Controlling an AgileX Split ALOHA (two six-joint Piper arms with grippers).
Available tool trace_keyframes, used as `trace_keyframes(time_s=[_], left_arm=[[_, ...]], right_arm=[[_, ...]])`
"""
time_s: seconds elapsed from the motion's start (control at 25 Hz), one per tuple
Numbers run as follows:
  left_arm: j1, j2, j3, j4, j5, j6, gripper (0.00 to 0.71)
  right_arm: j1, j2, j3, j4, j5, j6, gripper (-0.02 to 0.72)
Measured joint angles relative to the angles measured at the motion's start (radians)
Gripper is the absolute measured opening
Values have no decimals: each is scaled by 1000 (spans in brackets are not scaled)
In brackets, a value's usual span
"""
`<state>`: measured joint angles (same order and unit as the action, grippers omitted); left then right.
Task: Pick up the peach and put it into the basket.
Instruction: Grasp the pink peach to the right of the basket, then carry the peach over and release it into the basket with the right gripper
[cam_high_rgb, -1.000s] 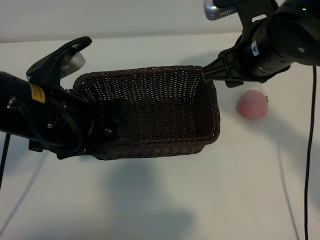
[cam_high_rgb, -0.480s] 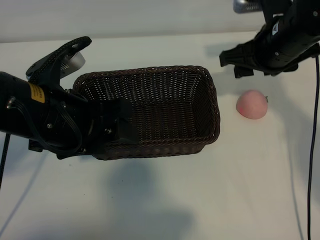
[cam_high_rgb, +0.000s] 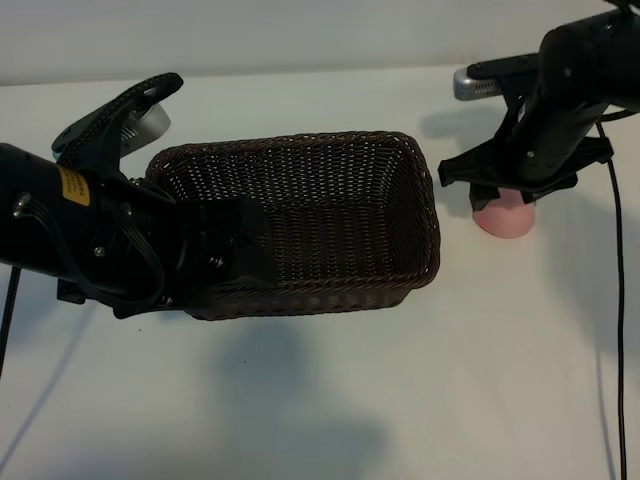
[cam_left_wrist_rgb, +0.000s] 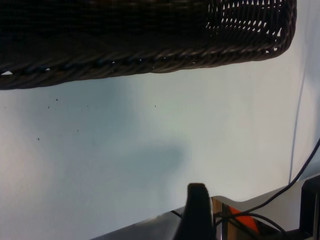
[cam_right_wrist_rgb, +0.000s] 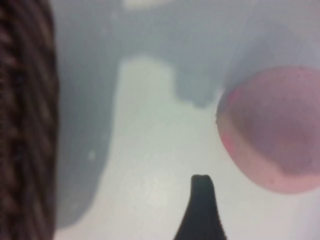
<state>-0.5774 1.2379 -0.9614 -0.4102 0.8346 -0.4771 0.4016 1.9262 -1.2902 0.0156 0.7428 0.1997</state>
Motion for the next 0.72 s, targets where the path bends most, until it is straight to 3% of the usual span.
trace_keyframes(time_s=[0.24, 0.32, 0.48, 0.52, 0.72], left_arm=[[0, 0, 0, 0, 0, 0, 566], [0, 0, 0, 0, 0, 0, 566], [0, 0, 0, 0, 0, 0, 566], [0, 0, 0, 0, 0, 0, 566], [0, 0, 0, 0, 0, 0, 566]], right_arm=[[-22, 42, 0, 15, -21, -27, 524], [-23, 58, 0, 17, -17, -29, 438], [-23, 68, 0, 17, -2, -31, 122], [-23, 63, 0, 17, 0, -31, 78], [-23, -3, 0, 17, 13, -30, 41]])
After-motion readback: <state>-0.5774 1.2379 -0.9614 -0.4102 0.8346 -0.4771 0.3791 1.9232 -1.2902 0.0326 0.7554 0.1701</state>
